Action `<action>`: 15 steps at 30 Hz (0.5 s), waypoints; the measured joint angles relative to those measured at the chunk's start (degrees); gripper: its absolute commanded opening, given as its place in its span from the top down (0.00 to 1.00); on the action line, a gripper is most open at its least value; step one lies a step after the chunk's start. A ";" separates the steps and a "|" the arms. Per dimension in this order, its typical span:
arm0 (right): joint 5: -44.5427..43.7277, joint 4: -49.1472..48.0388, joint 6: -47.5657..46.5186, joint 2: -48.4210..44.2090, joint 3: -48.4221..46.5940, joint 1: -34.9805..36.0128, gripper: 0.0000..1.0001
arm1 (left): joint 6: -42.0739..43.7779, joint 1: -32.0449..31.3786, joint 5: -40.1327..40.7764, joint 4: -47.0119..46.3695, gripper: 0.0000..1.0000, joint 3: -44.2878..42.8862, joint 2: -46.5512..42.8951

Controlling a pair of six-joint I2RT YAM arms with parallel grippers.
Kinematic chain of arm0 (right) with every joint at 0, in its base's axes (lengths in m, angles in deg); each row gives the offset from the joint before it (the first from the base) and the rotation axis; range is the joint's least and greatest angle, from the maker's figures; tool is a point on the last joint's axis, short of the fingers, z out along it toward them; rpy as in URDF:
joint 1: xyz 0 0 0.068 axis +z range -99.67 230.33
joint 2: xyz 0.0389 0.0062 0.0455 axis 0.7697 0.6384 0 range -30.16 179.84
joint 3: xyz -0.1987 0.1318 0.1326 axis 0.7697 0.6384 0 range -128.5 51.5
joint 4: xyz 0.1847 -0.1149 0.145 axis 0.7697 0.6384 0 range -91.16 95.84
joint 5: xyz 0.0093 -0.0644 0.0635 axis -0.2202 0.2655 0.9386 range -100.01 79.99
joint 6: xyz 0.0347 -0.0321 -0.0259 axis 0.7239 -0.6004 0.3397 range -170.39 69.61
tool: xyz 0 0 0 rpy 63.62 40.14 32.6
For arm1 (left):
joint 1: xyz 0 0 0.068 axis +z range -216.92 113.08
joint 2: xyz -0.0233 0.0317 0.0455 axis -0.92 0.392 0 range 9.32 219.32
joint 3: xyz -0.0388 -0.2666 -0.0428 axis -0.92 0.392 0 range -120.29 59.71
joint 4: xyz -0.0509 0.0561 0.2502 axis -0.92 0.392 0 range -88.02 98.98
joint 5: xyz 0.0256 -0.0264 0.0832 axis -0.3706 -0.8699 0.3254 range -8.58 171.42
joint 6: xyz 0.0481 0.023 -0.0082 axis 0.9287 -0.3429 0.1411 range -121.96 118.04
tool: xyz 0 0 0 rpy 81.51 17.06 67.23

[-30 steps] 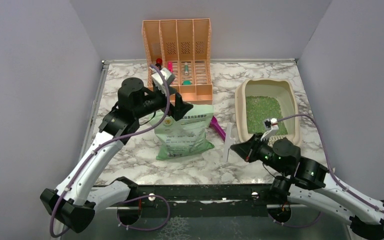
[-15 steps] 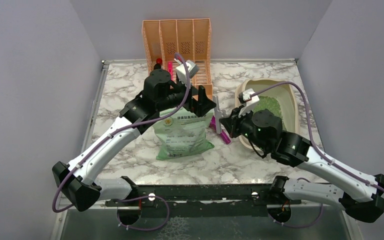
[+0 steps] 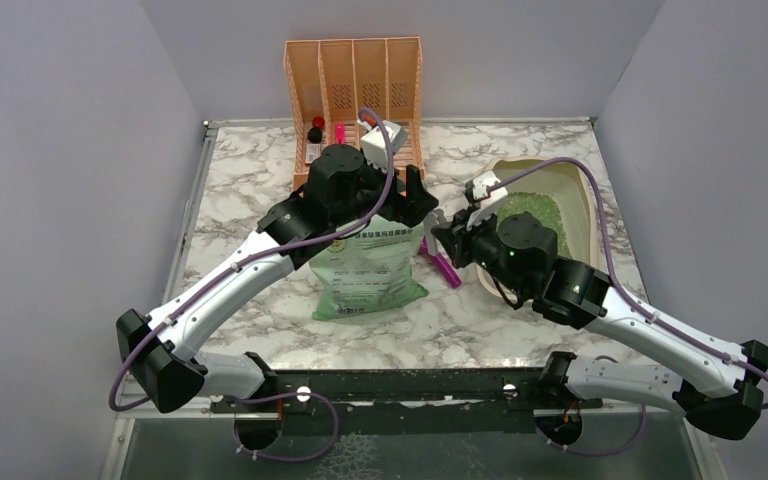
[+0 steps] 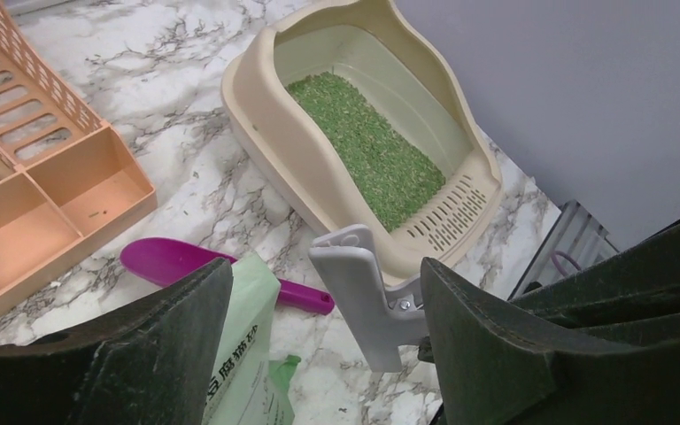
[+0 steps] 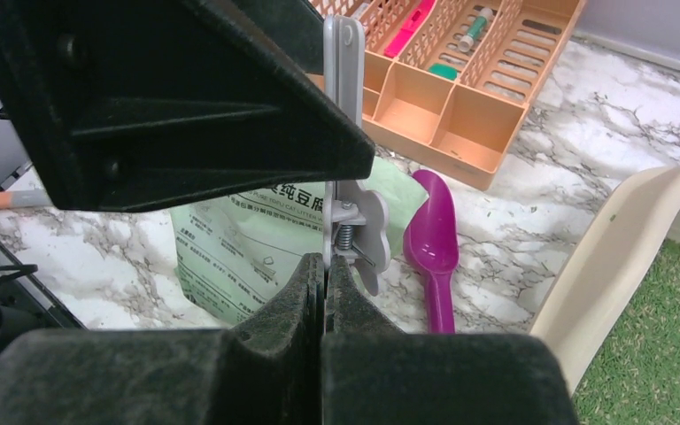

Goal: Fill the litter box with clean litter
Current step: Adjust the clamp at the center of the board.

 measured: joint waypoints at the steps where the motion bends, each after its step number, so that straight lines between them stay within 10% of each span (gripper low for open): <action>1: 0.04 -0.22 -0.17 0.00 0.00 0.00 0.99 | -0.28 0.00 0.26 -0.28 0.31 0.00 0.02; 15: 1.38 -1.86 -0.02 0.13 0.02 0.00 0.90 | -4.07 -0.22 0.98 -5.81 0.76 1.55 -0.31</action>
